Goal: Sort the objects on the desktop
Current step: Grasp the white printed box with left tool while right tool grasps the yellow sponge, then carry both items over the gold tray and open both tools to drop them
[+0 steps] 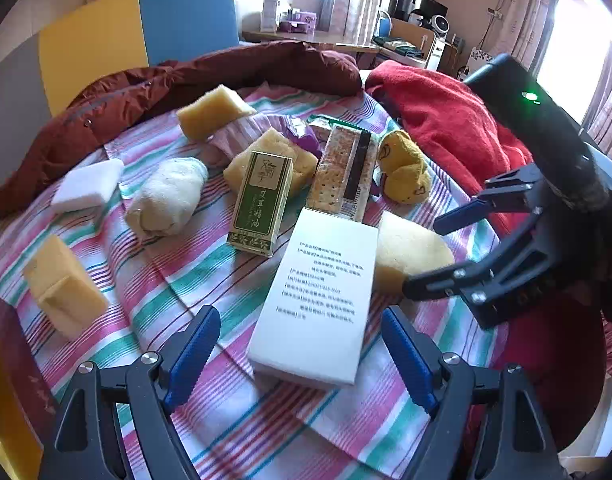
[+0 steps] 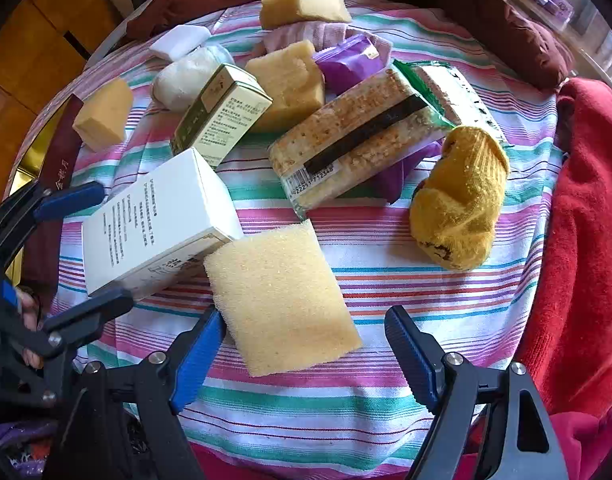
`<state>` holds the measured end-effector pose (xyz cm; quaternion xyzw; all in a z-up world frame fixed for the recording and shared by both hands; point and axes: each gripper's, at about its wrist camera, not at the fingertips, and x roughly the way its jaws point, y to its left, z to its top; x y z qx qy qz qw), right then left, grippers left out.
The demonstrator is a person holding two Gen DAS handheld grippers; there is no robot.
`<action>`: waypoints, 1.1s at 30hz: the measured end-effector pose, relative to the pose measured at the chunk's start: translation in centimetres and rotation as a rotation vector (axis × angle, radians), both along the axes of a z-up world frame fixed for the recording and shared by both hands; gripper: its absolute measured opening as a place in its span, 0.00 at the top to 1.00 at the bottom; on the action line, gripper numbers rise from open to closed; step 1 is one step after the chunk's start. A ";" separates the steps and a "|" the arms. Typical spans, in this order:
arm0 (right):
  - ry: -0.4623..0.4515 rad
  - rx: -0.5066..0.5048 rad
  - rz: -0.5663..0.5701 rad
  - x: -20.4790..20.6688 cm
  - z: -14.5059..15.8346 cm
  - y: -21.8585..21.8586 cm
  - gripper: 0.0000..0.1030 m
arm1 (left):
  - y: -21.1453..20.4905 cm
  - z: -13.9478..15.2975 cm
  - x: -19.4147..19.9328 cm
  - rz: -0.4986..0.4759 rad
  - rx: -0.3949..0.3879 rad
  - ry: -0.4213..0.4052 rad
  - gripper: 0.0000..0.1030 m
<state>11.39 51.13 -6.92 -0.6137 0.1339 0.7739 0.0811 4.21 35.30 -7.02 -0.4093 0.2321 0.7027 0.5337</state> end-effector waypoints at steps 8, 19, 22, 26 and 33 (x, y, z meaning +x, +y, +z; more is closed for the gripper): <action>-0.010 -0.030 0.011 -0.5 -0.3 0.0 0.38 | 1.0 -1.1 0.5 -0.032 -0.025 -0.011 0.47; 0.028 -0.040 0.002 -1.0 0.3 0.6 0.43 | -2.7 1.6 1.9 0.086 0.062 0.012 0.48; 0.085 -0.047 -0.003 -0.9 1.1 0.8 0.43 | -4.1 2.9 1.8 0.138 0.090 0.007 0.48; 0.145 -0.028 -0.011 -0.4 1.9 0.4 0.43 | -6.7 5.2 1.5 0.221 0.132 0.026 0.48; 0.236 0.012 -0.004 -1.0 4.5 -3.0 0.43 | -12.5 8.6 0.0 0.402 0.182 0.095 0.48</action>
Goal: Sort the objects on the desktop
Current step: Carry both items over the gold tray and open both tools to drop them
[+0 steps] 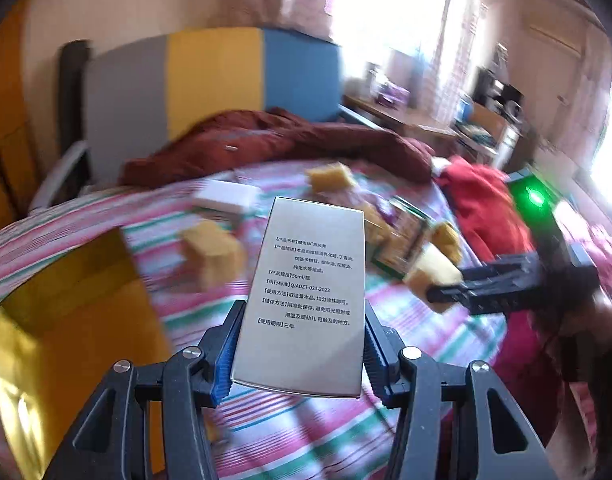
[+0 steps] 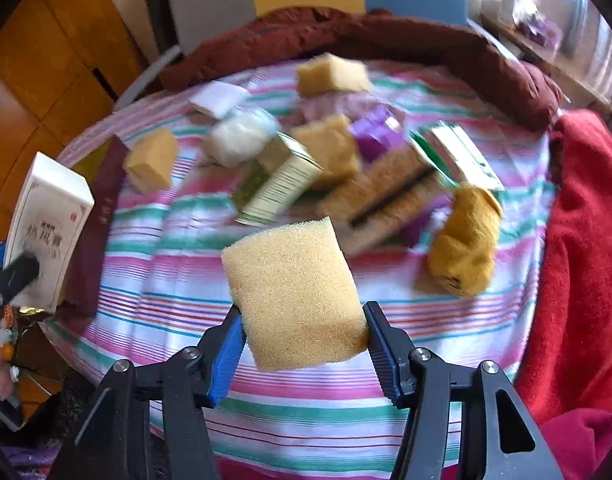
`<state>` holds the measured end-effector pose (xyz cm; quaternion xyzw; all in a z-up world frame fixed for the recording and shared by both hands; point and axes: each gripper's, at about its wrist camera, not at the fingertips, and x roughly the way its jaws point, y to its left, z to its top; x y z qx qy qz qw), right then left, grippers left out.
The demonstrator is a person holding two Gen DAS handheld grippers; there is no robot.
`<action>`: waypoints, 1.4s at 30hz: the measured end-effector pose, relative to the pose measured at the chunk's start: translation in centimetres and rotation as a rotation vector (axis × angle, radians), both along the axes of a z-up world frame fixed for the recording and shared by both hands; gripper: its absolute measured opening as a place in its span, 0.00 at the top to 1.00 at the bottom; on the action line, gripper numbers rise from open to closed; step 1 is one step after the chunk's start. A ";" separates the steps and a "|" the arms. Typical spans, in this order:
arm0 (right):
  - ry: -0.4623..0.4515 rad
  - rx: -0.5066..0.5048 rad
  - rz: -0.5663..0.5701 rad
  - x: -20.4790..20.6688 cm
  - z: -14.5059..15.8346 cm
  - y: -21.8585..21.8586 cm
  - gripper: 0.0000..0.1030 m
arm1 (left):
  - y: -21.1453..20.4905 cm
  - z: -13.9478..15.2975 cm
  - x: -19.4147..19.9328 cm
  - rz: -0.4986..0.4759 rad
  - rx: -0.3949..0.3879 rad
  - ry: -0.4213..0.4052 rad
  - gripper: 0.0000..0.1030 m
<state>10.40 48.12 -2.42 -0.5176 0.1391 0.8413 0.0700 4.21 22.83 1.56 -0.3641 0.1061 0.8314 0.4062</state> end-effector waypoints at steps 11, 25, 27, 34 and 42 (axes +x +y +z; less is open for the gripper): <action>0.175 -0.066 0.275 -4.5 4.1 -11.9 0.43 | -10.4 0.4 -4.4 0.342 -0.018 0.030 0.48; 0.086 -0.158 0.523 -11.9 0.8 -24.5 0.43 | -22.5 -4.8 -8.4 0.593 -0.059 -0.104 0.48; 0.072 -0.159 0.537 -13.1 0.2 -25.6 0.43 | -22.8 -5.0 -8.9 0.596 -0.063 -0.099 0.48; 0.025 -0.175 0.547 -16.3 -0.7 -28.2 0.42 | -23.5 -5.0 -12.3 0.649 -0.052 -0.132 0.48; 0.091 -0.351 0.396 -22.4 -0.1 -29.0 0.12 | -23.9 -5.0 -17.9 0.716 -0.090 -0.087 0.44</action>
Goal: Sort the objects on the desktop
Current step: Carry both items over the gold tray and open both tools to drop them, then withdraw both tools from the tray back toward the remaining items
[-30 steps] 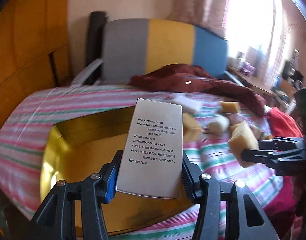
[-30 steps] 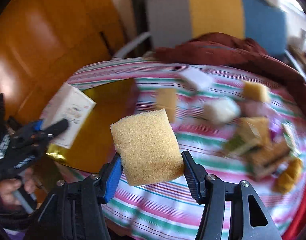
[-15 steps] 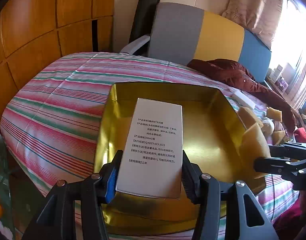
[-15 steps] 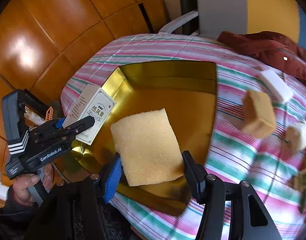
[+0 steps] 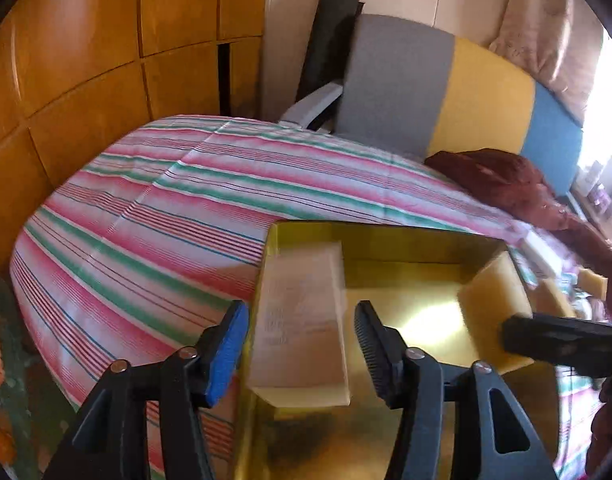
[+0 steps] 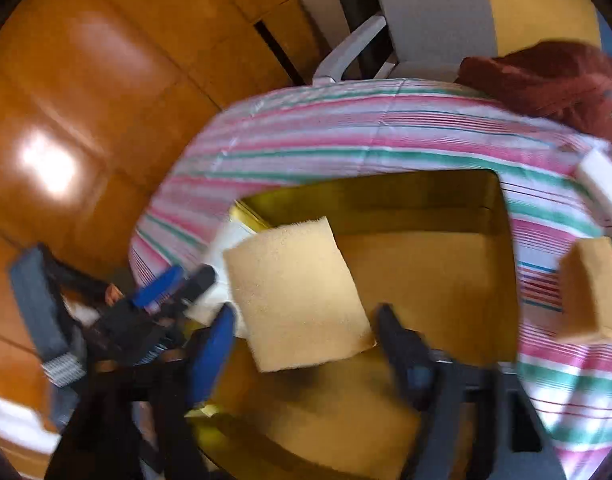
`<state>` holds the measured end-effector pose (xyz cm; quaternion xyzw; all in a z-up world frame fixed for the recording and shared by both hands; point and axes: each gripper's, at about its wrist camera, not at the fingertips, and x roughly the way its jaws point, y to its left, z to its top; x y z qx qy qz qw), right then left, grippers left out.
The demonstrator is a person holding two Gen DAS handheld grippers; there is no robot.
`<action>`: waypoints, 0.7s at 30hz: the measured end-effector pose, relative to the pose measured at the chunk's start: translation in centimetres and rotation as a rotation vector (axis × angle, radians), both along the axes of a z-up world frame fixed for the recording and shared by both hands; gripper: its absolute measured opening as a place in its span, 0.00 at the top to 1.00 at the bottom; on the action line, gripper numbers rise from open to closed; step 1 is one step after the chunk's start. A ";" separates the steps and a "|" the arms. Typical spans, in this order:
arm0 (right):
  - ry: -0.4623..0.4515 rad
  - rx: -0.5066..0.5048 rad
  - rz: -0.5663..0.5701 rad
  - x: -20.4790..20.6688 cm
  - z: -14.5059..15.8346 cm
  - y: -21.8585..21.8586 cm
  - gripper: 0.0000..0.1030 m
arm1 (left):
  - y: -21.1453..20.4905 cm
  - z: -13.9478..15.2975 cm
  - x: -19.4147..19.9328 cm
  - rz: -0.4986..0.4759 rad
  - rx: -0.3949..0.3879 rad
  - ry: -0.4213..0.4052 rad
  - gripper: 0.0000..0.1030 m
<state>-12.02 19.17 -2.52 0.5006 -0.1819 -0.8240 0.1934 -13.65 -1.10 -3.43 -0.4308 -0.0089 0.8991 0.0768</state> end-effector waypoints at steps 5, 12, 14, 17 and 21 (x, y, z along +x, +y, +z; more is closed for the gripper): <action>-0.007 -0.013 -0.013 -0.1 -0.5 -0.4 0.08 | -1.8 0.3 0.4 0.023 0.026 0.000 0.37; -0.006 0.099 0.008 3.2 -1.2 -1.1 0.08 | -3.8 0.8 5.4 0.078 0.071 0.040 0.39; 0.044 0.162 0.011 4.6 -0.6 -1.3 0.08 | -3.8 1.3 6.9 0.094 0.050 0.069 0.39; 0.125 0.226 0.012 6.4 0.6 -1.7 0.06 | -3.4 2.3 8.4 0.095 0.033 0.104 0.39; 0.217 0.291 -0.009 8.7 1.8 -1.6 0.04 | -2.3 3.6 9.6 0.079 0.031 0.120 0.39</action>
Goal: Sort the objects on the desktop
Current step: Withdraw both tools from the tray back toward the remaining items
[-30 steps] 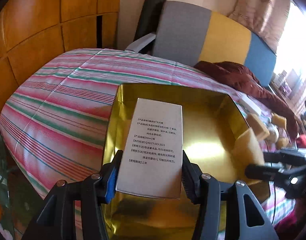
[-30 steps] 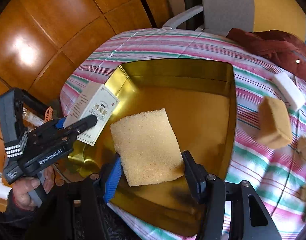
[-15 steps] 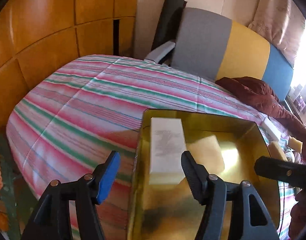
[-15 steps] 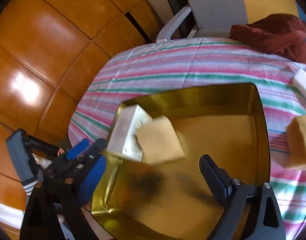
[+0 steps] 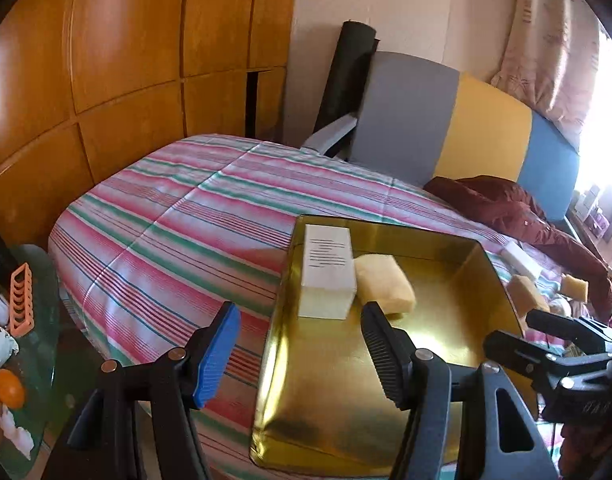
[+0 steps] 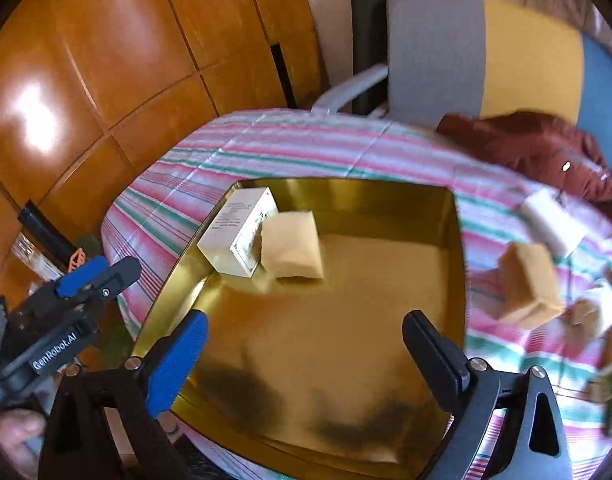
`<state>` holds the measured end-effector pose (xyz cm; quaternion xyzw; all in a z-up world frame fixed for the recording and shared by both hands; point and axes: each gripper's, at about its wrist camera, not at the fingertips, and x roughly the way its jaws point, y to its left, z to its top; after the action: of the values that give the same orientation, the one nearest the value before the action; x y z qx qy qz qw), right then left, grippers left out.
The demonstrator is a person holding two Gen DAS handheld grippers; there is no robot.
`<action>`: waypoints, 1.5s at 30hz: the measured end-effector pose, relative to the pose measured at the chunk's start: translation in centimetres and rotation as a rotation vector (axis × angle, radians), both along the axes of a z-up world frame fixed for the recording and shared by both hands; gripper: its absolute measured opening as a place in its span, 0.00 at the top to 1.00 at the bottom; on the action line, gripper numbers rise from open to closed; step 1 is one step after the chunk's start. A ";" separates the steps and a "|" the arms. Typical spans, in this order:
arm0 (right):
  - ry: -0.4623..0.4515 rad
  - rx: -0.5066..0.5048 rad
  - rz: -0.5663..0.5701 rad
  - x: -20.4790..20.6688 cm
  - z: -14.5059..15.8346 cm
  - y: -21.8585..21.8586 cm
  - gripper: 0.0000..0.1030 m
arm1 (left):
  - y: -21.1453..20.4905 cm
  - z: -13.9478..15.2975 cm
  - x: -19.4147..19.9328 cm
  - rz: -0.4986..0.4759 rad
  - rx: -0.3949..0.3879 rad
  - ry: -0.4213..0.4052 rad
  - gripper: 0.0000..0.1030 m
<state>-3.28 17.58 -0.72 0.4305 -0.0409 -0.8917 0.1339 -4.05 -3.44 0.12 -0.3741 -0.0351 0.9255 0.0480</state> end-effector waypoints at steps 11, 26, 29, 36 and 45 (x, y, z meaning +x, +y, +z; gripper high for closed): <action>0.113 0.093 -0.148 5.2 0.8 4.5 0.03 | 4.2 0.5 3.0 -0.109 -0.033 -0.009 0.39; 0.128 0.116 -0.432 10.2 1.2 14.1 0.03 | 9.4 0.9 5.1 -0.246 -0.077 0.001 0.39; 0.125 0.122 -0.493 11.2 1.2 15.8 0.03 | 10.4 0.9 5.2 -0.277 -0.065 0.001 0.39; 0.113 0.130 -0.564 13.0 0.9 18.4 0.03 | 12.9 0.9 5.7 -0.335 -0.098 0.010 0.38; 0.104 0.146 -0.597 13.5 0.5 20.1 0.03 | 15.9 0.3 5.5 -0.418 -0.105 -0.017 0.38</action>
<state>10.23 37.71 -0.18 0.3615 -0.0945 -0.9131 -0.1634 1.45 12.49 0.46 -0.3832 0.0912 0.8927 0.2189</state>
